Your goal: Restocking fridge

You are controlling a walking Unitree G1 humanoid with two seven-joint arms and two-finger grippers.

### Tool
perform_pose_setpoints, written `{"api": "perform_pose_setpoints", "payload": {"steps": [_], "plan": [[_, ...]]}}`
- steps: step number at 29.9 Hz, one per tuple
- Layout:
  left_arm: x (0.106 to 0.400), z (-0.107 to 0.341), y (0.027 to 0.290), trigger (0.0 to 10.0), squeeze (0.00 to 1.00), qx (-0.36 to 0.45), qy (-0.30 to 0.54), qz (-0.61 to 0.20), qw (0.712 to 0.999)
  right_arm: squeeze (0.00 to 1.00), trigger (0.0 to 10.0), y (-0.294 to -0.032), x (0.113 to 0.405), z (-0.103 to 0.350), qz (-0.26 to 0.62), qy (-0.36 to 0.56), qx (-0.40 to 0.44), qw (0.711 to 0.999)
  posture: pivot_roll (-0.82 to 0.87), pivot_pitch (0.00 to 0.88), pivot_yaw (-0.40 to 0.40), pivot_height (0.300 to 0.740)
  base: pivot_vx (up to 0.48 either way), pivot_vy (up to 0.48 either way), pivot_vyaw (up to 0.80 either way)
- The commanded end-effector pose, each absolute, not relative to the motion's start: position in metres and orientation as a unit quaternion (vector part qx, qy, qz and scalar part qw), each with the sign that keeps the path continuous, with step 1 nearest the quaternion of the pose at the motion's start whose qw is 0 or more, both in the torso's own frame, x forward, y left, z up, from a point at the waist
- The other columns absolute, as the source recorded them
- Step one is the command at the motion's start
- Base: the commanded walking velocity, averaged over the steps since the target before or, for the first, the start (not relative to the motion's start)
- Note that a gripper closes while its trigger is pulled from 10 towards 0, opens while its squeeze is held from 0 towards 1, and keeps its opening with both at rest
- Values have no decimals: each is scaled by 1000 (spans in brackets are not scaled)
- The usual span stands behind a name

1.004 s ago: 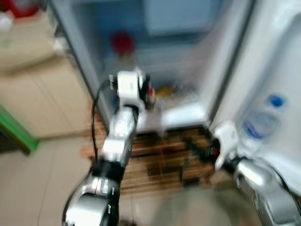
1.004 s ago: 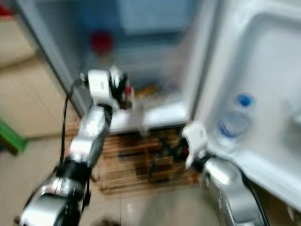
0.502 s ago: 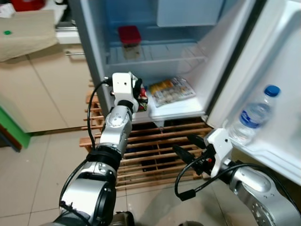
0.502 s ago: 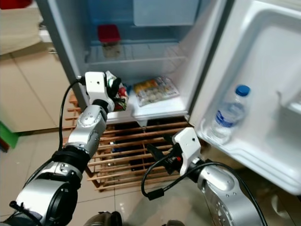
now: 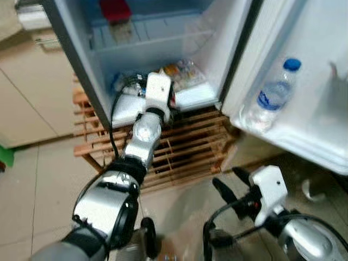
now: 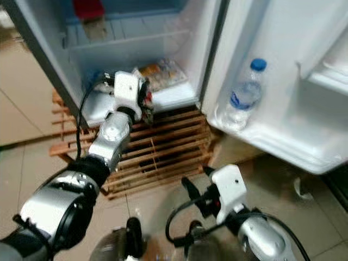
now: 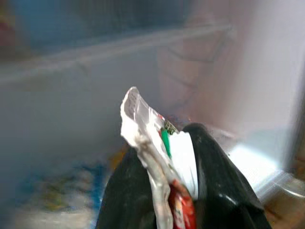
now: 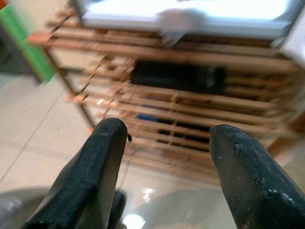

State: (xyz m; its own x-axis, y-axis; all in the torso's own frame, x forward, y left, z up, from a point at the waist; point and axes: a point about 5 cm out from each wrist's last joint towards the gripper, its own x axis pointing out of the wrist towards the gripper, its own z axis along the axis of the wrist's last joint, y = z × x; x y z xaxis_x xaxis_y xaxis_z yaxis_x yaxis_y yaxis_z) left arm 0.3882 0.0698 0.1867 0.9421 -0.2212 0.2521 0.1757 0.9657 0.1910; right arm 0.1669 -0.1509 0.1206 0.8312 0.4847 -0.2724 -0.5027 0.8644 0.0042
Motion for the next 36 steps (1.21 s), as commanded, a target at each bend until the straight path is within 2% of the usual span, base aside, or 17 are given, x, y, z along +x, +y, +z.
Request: {"api": "perform_pose_setpoints", "payload": {"steps": [1,4,11,12,13,15,20,22,28,29,32,34,36], "plan": [[390,192,81,10000,0,99,-156,-79,980,0,10000,-150,164,127,256,127,-30,958,-355,300,25,740,0,0,0],[393,205,91,10000,0,122,-190,-58,973,0,10000,-150,157,127,251,134,-27,958,-355,320,19,740,0,0,0],[395,202,106,10000,0,161,-187,-39,968,0,10000,-148,149,128,251,146,-27,957,-360,345,8,740,0,0,0],[396,199,110,10000,0,153,-175,-33,972,0,10000,-148,148,129,250,146,-27,957,-366,353,5,740,0,0,0],[398,190,118,10000,0,111,-133,-21,985,0,10000,-148,147,131,243,142,-33,959,-373,358,7,740,0,0,0],[398,187,120,10000,0,99,-124,-18,987,0,10000,-148,146,132,241,141,-35,960,-373,358,7,740,0,0,0],[389,186,110,10000,0,43,-146,-65,986,0,10000,-152,155,142,200,106,-34,973,-357,332,29,740,0,0,0],[374,196,109,10000,0,5,-172,-87,981,0,10000,-157,166,147,161,76,-31,984,-327,309,38,740,0,0,0],[341,203,114,10000,0,-22,-174,-97,980,0,10000,-159,191,149,120,36,-21,992,-238,240,53,740,0,0,0],[318,201,116,10000,0,-22,-169,-98,980,0,10000,-158,202,152,103,13,-9,995,-198,205,55,740,0,0,0],[290,192,118,10000,0,-1,-159,-105,982,0,10000,-156,209,154,96,-9,-1,995,-161,165,59,740,0,0,0],[282,188,119,10000,0,11,-151,-108,982,0,10000,-156,210,153,91,-14,3,996,-155,154,62,740,0,0,0],[273,177,122,10000,0,51,-132,-125,982,0,10000,-158,217,150,73,-21,12,997,-125,102,67,740,0,0,0]]}}
